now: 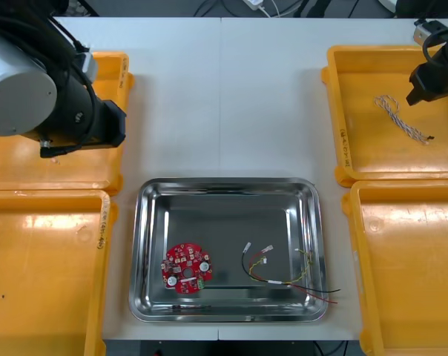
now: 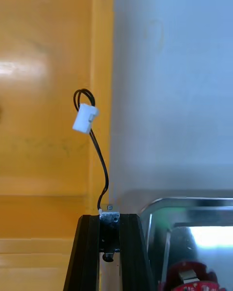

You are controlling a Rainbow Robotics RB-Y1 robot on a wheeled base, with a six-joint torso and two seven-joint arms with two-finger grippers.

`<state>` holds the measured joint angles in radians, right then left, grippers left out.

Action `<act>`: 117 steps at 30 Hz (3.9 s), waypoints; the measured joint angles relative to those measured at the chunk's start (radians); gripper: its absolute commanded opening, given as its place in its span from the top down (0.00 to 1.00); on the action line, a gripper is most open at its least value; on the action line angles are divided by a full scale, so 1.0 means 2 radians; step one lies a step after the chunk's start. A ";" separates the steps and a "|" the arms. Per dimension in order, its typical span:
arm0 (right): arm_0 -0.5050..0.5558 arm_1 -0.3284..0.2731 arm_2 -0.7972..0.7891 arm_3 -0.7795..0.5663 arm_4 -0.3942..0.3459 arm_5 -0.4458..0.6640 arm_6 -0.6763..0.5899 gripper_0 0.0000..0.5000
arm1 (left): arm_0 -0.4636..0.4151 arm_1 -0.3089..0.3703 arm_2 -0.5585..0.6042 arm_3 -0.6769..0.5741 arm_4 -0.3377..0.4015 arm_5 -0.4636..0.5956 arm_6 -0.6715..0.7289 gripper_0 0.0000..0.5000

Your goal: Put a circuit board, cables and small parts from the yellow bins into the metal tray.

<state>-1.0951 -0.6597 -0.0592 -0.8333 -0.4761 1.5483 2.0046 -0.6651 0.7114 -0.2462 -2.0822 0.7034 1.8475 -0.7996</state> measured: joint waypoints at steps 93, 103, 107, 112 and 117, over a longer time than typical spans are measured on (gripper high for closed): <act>0.006 0.026 -0.003 0.122 -0.041 -0.119 0.237 1.00 | 0.053 -0.065 -0.230 0.011 -0.084 -0.116 0.142 0.36; 0.007 0.026 -0.003 0.119 -0.045 -0.121 0.237 1.00 | 0.053 -0.064 -0.230 0.011 -0.084 -0.116 0.142 0.00; 0.009 0.026 -0.003 0.104 -0.045 -0.120 0.237 1.00 | 0.053 -0.063 -0.230 0.011 -0.084 -0.116 0.142 0.00; 0.016 0.026 -0.003 0.051 -0.041 -0.084 0.236 1.00 | 0.053 -0.059 -0.230 0.011 -0.084 -0.116 0.142 0.00; 0.018 0.025 -0.006 0.008 -0.033 -0.034 0.236 1.00 | 0.053 -0.053 -0.226 0.011 -0.078 -0.116 0.142 0.00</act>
<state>-1.0593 -0.6090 -0.0703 -0.8166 -0.5422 1.4798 2.4771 -0.5583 0.6045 -0.6991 -2.0603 0.5472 1.6150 -0.5163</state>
